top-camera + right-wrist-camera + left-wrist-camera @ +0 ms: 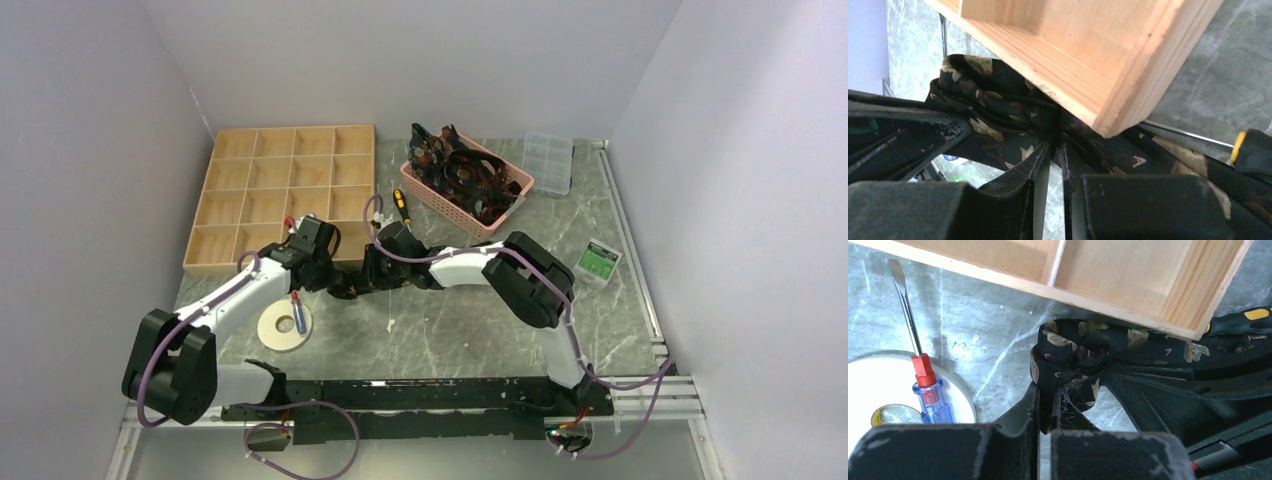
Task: Roll the ties
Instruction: Roll the tie at the center of the board.
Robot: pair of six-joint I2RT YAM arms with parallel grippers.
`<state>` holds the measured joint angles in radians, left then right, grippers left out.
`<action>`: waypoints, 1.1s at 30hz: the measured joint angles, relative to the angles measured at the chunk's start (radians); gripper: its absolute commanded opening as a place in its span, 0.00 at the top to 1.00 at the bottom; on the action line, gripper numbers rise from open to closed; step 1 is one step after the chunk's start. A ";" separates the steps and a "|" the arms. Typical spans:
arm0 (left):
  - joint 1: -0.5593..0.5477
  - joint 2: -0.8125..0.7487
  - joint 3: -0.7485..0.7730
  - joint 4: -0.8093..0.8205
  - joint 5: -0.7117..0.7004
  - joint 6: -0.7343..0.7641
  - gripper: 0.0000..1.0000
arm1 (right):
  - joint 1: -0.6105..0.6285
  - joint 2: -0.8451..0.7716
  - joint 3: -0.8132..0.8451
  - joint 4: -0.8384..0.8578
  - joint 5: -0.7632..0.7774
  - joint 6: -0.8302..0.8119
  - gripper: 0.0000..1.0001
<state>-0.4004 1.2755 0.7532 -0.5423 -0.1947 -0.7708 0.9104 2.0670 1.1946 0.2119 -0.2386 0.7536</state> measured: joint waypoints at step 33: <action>-0.254 0.254 0.265 -0.194 -0.266 0.044 0.97 | -0.036 -0.457 -0.516 0.137 0.169 -0.008 0.69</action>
<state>-0.6544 1.5299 1.0180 -0.7361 -0.4606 -0.7265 0.8742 1.6096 0.6788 0.3485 -0.0692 0.7460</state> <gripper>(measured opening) 0.077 0.316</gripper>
